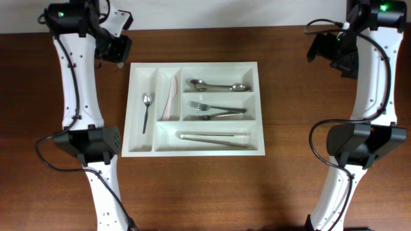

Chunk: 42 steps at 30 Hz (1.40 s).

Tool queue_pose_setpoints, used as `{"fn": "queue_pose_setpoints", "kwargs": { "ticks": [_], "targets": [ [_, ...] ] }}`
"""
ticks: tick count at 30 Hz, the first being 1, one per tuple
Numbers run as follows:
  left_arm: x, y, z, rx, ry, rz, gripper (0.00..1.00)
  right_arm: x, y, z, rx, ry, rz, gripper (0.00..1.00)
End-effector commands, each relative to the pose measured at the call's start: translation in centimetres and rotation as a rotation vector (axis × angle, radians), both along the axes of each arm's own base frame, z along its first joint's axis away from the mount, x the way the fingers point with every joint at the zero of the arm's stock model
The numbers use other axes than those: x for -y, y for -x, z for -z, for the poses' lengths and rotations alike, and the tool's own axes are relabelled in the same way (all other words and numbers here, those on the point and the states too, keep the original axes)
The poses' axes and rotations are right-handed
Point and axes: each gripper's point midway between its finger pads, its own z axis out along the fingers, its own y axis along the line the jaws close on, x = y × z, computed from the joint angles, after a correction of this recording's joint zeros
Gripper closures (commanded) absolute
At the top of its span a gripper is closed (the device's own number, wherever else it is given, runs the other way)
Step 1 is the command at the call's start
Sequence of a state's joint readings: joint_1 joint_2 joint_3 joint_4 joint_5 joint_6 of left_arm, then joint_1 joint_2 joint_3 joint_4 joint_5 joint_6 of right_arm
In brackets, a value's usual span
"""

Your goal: Pack container

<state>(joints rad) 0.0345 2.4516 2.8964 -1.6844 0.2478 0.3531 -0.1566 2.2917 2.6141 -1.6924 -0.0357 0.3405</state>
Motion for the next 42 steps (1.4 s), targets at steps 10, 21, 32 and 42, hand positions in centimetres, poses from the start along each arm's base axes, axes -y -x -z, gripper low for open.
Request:
{"fn": "queue_pose_setpoints", "kwargs": {
  "ticks": [10, 21, 32, 42],
  "targets": [
    [3.0, 1.1, 0.5, -0.012, 0.09, 0.2, 0.98, 0.0, 0.1, -0.7, 0.015, -0.005, 0.009, 0.01],
    [6.7, 2.8, 3.5, -0.14, 0.112, 0.25, 0.98, 0.0, 0.1, -0.7, 0.015, -0.005, 0.008, 0.01],
    [7.2, 5.5, 8.4, -0.306, 0.056, 0.345, 0.98, 0.0, 0.1, -0.7, 0.015, -0.005, 0.008, 0.01],
    [4.0, 4.7, 8.2, -0.287, 0.104, 0.287, 0.98, 0.0, 0.1, -0.7, 0.015, -0.005, 0.009, 0.01]
  ]
}}
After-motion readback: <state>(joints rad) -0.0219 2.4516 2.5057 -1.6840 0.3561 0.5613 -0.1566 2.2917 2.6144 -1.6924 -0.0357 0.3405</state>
